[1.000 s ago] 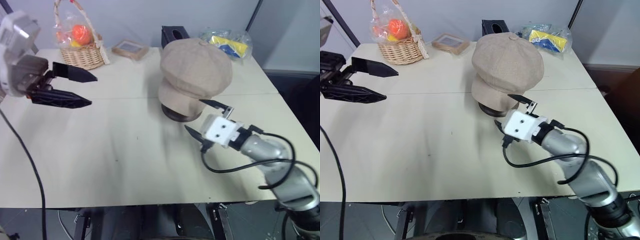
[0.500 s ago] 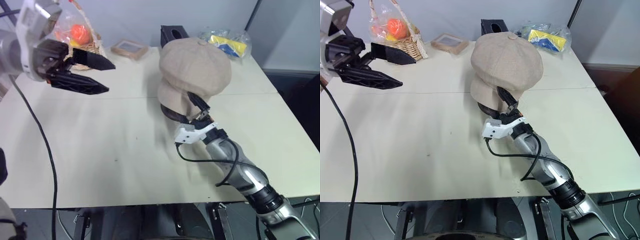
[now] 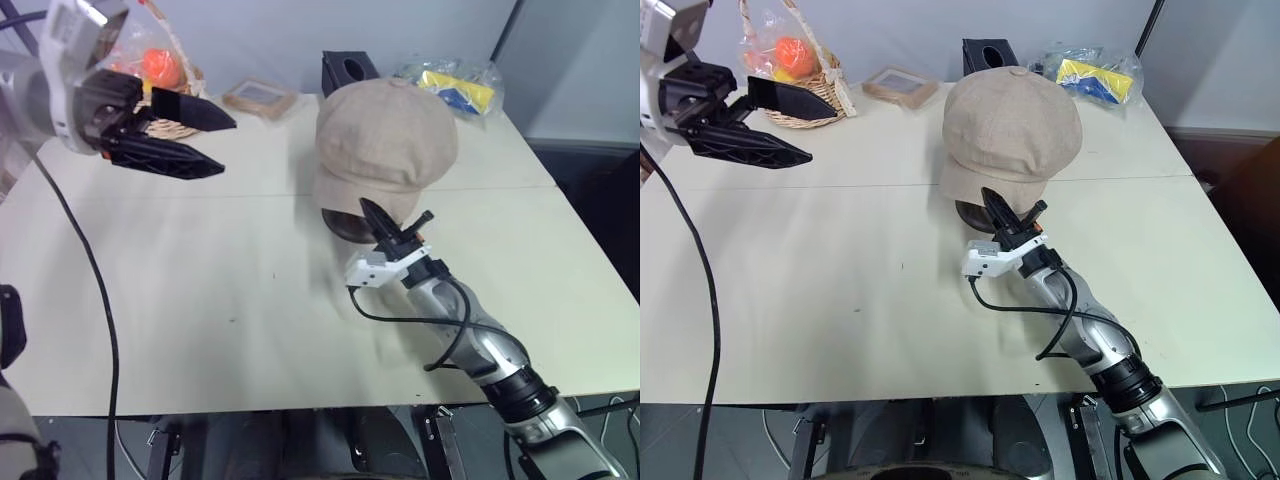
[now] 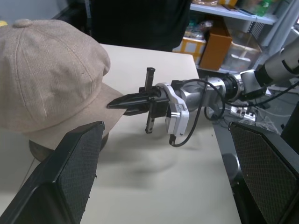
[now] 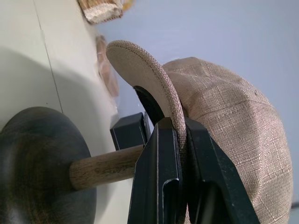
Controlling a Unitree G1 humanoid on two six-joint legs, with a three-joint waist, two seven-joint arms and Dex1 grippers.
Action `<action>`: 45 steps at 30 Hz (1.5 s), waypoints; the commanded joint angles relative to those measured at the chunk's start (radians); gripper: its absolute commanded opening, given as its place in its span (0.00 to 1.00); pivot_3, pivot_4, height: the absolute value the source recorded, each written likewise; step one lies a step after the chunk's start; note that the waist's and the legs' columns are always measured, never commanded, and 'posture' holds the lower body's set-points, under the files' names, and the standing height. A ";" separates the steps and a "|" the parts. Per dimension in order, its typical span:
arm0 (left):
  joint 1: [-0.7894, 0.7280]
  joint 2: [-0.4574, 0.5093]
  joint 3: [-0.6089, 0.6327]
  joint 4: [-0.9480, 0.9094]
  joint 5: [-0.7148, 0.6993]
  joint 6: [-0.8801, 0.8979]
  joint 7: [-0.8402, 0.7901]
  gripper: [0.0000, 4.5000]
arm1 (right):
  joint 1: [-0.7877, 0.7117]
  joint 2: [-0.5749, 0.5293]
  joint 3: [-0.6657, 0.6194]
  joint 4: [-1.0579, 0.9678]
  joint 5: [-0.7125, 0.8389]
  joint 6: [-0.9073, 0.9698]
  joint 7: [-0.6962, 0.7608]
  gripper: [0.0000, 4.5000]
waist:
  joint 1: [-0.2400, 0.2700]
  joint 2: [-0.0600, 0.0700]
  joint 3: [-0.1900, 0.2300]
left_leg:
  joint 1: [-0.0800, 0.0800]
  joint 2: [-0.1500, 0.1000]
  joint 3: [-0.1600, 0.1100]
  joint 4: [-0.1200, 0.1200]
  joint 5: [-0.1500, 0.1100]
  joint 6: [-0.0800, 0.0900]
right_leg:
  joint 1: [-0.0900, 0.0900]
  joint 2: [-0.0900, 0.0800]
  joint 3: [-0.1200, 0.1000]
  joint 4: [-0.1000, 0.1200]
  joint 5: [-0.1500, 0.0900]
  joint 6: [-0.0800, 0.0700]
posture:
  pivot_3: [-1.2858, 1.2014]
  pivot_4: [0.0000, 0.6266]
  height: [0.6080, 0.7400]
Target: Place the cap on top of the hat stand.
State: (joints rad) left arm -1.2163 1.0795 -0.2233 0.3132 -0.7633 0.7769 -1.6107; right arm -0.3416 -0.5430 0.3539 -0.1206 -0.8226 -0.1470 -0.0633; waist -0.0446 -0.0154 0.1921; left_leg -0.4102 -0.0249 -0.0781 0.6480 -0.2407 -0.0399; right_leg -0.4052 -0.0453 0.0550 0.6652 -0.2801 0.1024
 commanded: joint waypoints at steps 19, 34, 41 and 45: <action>0.032 0.006 0.098 -0.017 0.021 0.006 -0.004 1.00 | -0.155 -0.230 -0.176 0.270 0.365 -0.655 0.218 0.01 | -0.016 0.000 0.001 | 0.000 0.000 0.000 0.000 0.000 0.000 | 0.000 0.001 0.000 0.001 0.000 0.000 | 0.52 0.24 1.00; 0.034 -0.002 0.112 0.006 0.044 -0.007 -0.004 1.00 | -0.042 -0.271 -0.261 0.189 0.388 -0.615 0.305 0.99 | -0.014 0.000 0.001 | 0.000 0.000 -0.001 0.000 0.000 0.000 | 0.000 0.001 0.000 0.001 0.000 0.000 | 0.52 0.24 1.00; 0.062 0.014 0.125 0.029 0.073 -0.040 -0.004 1.00 | 0.165 -0.478 -0.344 0.077 0.737 -0.442 0.614 0.99 | -0.009 0.000 0.001 | 0.001 0.000 -0.001 0.000 0.000 0.000 | 0.001 0.000 0.000 0.001 0.000 0.000 | 0.52 0.24 1.00; 0.092 0.030 0.131 0.029 0.092 -0.077 -0.004 1.00 | 0.139 -0.630 -0.466 0.067 1.131 -0.123 0.925 0.99 | -0.011 0.000 0.001 | 0.002 0.002 0.000 0.001 0.000 0.000 | 0.003 0.000 0.001 0.001 0.000 0.000 | 0.52 0.24 1.00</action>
State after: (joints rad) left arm -1.1214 1.0829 -0.1312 0.3495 -0.6783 0.7243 -1.6107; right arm -0.1633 -1.1324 -0.0195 -0.0290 0.1463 -0.3764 0.7595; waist -0.0554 -0.0150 0.1931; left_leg -0.4081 -0.0226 -0.0786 0.6492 -0.2406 -0.0397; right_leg -0.4021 -0.0454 0.0558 0.6665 -0.2802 0.1027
